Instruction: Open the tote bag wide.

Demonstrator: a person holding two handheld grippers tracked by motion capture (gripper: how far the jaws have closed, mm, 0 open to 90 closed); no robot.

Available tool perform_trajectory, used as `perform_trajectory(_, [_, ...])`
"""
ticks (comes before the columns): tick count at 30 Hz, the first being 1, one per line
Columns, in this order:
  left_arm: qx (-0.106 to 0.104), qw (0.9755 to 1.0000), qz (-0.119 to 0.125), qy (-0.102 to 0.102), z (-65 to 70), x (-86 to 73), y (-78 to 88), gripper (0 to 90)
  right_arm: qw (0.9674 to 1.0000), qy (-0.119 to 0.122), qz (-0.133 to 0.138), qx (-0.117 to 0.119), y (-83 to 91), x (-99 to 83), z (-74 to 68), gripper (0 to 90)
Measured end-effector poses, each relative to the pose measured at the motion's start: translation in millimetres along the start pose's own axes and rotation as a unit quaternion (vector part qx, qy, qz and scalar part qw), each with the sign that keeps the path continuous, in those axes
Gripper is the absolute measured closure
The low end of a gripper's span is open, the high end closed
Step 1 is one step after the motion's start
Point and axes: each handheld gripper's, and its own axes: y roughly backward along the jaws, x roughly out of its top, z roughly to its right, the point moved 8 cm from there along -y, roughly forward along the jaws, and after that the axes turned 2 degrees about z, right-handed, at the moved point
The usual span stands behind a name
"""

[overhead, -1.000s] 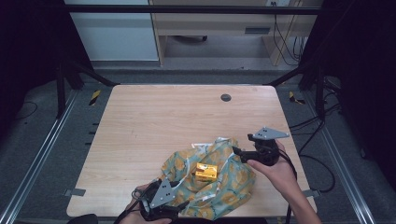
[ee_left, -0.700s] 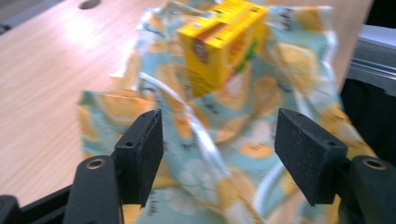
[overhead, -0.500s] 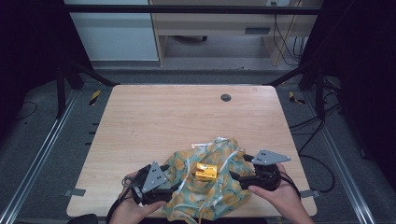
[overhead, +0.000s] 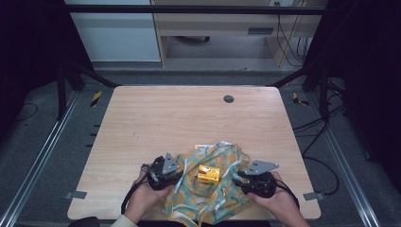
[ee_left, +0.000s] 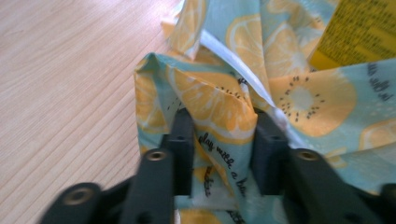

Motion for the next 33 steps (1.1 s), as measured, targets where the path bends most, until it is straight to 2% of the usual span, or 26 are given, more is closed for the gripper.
perform_trajectory(2, [0.000, 1.0000, -0.004, -0.001, -0.7, -1.4, -2.0, 76.7, 0.9999, 0.003, -0.013, 0.007, 0.4, -6.9, -0.4, 82.7])
perform_trajectory(4, [0.003, 0.9999, -0.009, -0.004, -2.3, -2.3, -4.6, 83.7, 0.9996, 0.004, -0.025, 0.014, -0.3, -14.2, -0.8, 89.3])
perform_trajectory(7, [0.015, 0.9997, -0.019, -0.002, -9.0, -6.1, -7.6, 87.7, 0.9988, 0.014, -0.042, 0.022, -0.1, -23.6, -1.6, 90.0])
perform_trajectory(10, [0.023, 0.9994, -0.025, 0.003, -16.3, -10.4, -6.6, 88.7, 0.9977, 0.025, -0.060, 0.019, 1.2, -32.3, 1.1, 90.0])
perform_trajectory(14, [0.032, 0.9989, -0.034, -0.002, -18.9, -14.4, -5.2, 89.1, 0.9973, 0.029, -0.065, 0.019, 4.0, -38.1, 4.2, 90.0])
perform_trajectory(17, [0.032, 0.9992, -0.026, -0.001, -18.1, -15.2, -5.8, 87.6, 0.9966, 0.040, -0.070, 0.017, 4.1, -42.1, 4.4, 90.0])
perform_trajectory(18, [0.029, 0.9994, -0.018, 0.001, -17.5, -14.4, -5.0, 82.8, 0.9966, 0.039, -0.071, 0.018, 4.5, -42.5, 4.0, 88.8])
perform_trajectory(20, [0.021, 0.9997, 0.010, 0.013, -15.4, -10.9, 0.2, 74.3, 0.9976, 0.035, -0.057, 0.019, 7.1, -40.2, 4.8, 76.7])
perform_trajectory(22, [0.027, 0.9991, 0.027, 0.016, -16.1, -7.2, 9.1, 64.4, 0.9989, 0.025, -0.036, 0.019, 13.9, -36.5, 6.4, 58.4])
perform_trajectory(25, [0.036, 0.9971, 0.055, 0.038, -18.9, -1.0, 21.5, 43.9, 0.9999, 0.009, -0.005, 0.006, 28.8, -33.3, 10.9, 32.6])
perform_trajectory(28, [0.048, 0.9947, 0.073, 0.055, -26.9, 3.0, 32.2, 31.4, 0.9995, 0.007, 0.027, -0.013, 42.9, -30.3, 18.1, 19.0])
perform_trajectory(29, [0.056, 0.9935, 0.078, 0.062, -31.2, 3.6, 35.3, 28.2, 0.9993, 0.001, 0.033, -0.016, 46.0, -29.3, 20.5, 17.1])
perform_trajectory(31, [0.073, 0.9913, 0.079, 0.076, -42.7, 2.1, 41.2, 21.9, 0.9985, -0.015, 0.047, -0.025, 53.3, -26.3, 29.3, 13.5])
perform_trajectory(33, [0.092, 0.9878, 0.082, 0.096, -57.9, -1.9, 47.7, 18.3, 0.9974, -0.034, 0.054, -0.032, 57.2, -23.0, 39.3, 9.8])
